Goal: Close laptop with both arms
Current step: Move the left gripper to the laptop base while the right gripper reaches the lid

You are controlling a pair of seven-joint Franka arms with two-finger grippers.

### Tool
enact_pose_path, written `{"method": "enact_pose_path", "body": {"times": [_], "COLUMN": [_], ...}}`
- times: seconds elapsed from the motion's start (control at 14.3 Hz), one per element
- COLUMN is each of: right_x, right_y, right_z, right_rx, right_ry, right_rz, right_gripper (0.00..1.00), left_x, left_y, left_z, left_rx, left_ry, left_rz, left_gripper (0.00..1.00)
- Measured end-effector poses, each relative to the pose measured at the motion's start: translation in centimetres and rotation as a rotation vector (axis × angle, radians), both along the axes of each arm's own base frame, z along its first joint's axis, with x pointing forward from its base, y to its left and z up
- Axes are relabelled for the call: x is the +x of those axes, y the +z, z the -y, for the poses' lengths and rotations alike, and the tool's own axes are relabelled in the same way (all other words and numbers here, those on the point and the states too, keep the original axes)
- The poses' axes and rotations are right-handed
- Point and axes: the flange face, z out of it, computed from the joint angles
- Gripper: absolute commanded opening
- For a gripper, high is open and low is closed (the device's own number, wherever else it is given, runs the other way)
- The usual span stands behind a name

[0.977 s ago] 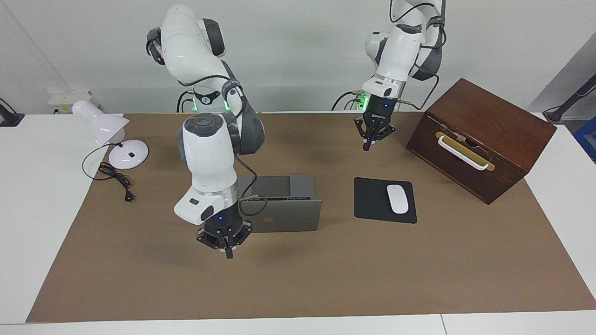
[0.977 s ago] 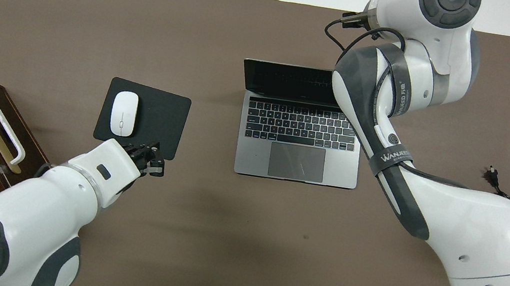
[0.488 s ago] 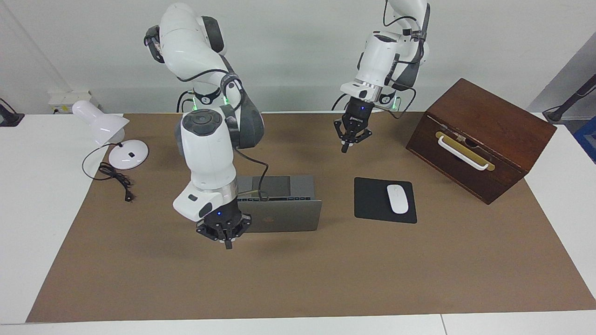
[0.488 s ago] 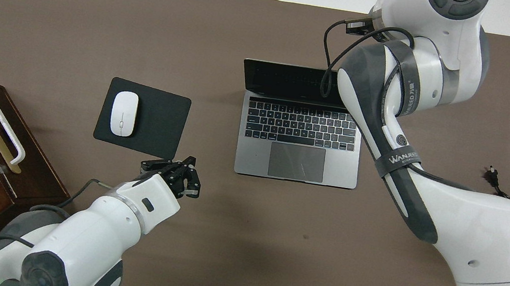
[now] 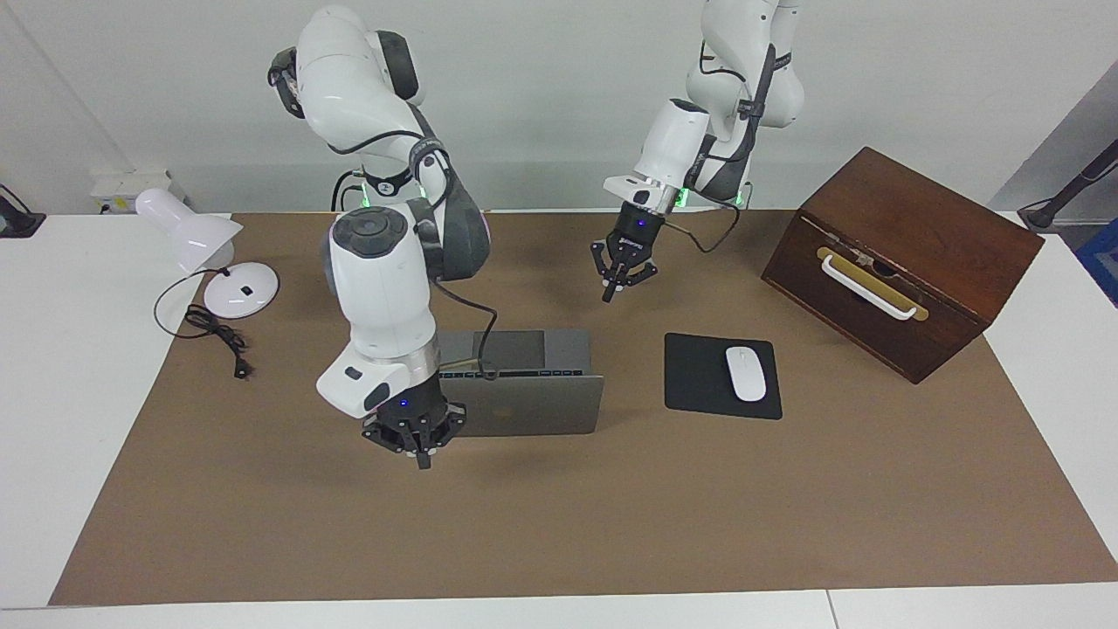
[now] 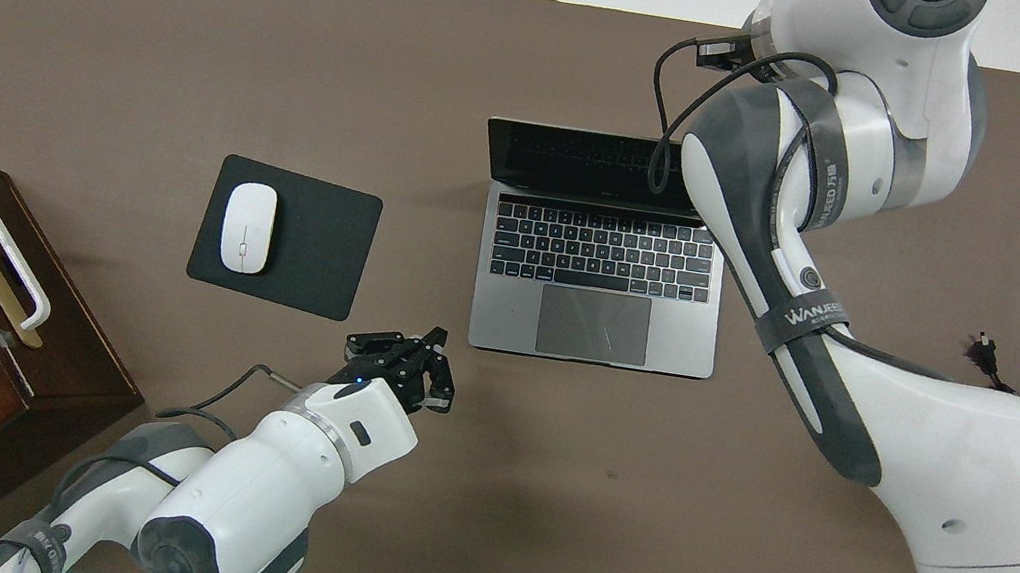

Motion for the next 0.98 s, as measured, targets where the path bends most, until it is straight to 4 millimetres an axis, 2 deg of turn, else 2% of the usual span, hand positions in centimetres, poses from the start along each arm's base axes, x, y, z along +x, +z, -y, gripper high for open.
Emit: {"method": "enact_pose_path", "body": {"times": [0.21,0.56,0.77,0.98], "right_x": [0.1,-0.1,-0.5,-1.0], "right_y": [-0.2,-0.3,0.0,-0.2], "right_z": [0.9,4.0,3.4,2.6], "right_rx": [-0.002,-0.018,0.019,0.02], "right_ry": [-0.013,-0.06,-0.061,-0.05], "right_rz": [-0.015,-0.09,-0.116,-0.143], "right_gripper": [0.0,0.0,0.0,0.0], "left_x": [-0.5,-1.0,-0.8,0.1], "left_y": [-0.7,-2.6,-4.4,-5.2], "left_z": [0.9,2.1,3.1,3.9], "left_rx": [-0.007,-0.022,-0.029,-0.034], "left_ry": [-0.02,-0.043,-0.053,-0.052], "left_rz": [0.008,0.027,0.032,0.033], "left_gripper": [0.0,0.0,0.0,0.0]}}
